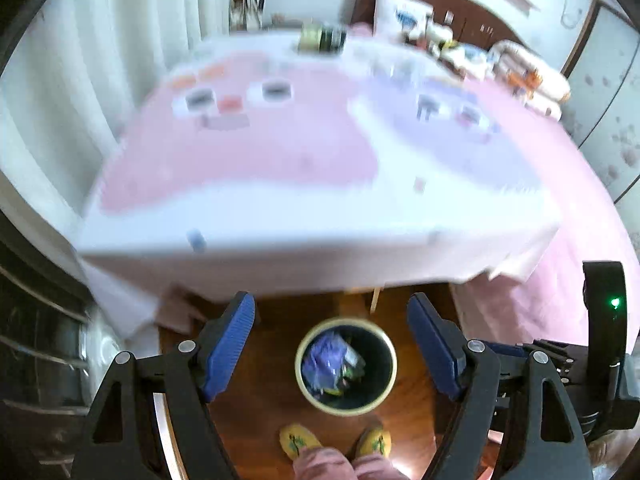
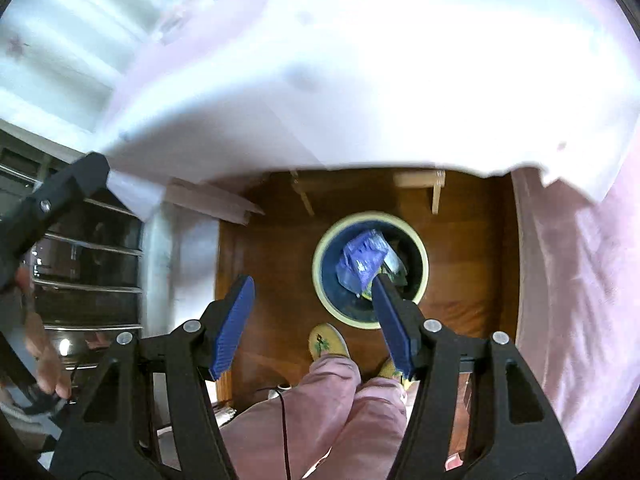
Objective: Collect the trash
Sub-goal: 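Move both tools back up toward the snack box and plastic bottle, then grasp the clear plastic bottle with the right tool while the left tool grasps the green snack box, then carry the bottle and snack box down over the bin with both tools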
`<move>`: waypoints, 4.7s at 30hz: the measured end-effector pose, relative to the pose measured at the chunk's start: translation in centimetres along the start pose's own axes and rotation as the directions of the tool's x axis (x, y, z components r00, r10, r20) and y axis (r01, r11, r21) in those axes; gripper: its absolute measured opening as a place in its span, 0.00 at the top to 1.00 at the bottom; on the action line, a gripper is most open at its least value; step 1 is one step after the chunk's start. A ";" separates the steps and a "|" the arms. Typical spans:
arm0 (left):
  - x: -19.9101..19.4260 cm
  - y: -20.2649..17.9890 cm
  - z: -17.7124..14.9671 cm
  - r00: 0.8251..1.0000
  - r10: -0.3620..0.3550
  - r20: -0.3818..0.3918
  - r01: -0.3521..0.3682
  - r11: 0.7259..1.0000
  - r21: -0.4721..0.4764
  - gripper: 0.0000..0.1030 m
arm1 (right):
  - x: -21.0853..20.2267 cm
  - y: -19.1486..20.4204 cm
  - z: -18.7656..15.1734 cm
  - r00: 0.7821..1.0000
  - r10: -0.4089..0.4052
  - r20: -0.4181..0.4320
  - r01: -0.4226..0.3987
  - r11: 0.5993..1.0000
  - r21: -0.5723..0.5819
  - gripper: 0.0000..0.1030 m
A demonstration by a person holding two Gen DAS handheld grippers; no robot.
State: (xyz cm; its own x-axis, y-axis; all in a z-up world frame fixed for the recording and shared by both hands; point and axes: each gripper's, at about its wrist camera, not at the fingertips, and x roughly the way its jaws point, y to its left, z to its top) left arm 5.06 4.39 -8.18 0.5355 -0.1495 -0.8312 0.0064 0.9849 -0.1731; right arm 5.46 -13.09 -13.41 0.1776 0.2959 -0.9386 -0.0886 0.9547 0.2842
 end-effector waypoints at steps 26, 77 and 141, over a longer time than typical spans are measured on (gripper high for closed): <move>-14.2 5.9 16.8 0.965 0.178 0.194 -0.178 0.984 -0.021 0.22 | -16.5 10.8 17.8 0.952 -0.011 0.305 0.060 0.987 -0.151 0.44; 19.4 -0.5 42.7 0.966 0.211 -0.151 -0.252 0.898 -0.361 0.22 | 4.9 -10.7 53.3 0.948 0.137 -0.286 -0.216 0.939 -0.267 0.49; 1.1 4.4 19.4 0.982 0.172 -0.078 -0.185 0.960 -0.212 0.78 | -4.6 4.8 24.8 0.993 0.117 -0.018 -0.118 0.955 -0.273 0.81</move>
State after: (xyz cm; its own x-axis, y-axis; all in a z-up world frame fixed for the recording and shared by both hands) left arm 22.08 10.24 0.43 0.4614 0.0157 -0.8871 -0.2718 0.9543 -0.1244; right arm 28.52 -9.04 -2.83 0.1487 0.4052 -0.9020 -0.3729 0.8678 0.3284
